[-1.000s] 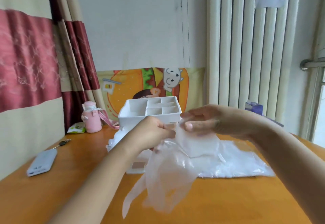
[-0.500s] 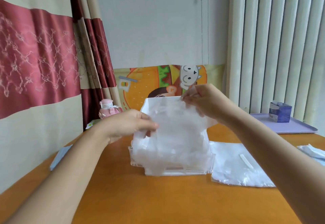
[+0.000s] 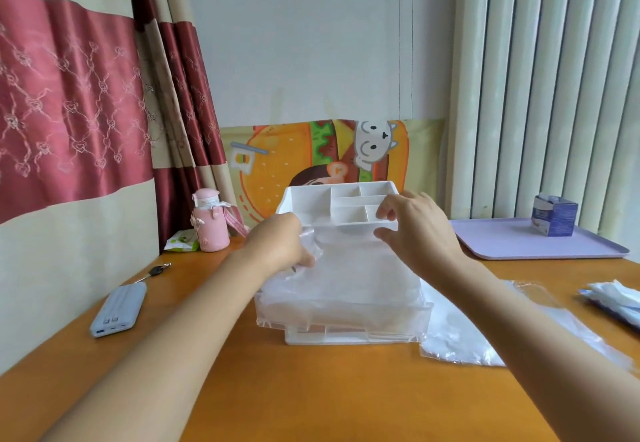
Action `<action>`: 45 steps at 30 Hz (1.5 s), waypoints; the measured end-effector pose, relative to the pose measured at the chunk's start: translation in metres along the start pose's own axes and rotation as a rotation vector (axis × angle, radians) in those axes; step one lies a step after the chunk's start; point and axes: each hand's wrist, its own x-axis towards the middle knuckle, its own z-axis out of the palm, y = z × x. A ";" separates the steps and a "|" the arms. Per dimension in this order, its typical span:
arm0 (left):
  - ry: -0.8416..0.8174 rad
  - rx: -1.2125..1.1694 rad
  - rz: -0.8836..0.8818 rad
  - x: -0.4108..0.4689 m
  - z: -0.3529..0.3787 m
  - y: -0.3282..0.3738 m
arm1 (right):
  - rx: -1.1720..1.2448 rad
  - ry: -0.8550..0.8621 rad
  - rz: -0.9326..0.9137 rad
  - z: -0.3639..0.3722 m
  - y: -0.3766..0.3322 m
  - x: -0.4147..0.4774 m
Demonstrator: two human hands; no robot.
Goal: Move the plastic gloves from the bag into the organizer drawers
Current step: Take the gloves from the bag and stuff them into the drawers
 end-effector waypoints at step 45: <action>-0.503 -0.065 0.293 -0.040 0.011 0.011 | 0.073 -0.328 0.049 -0.008 0.033 0.007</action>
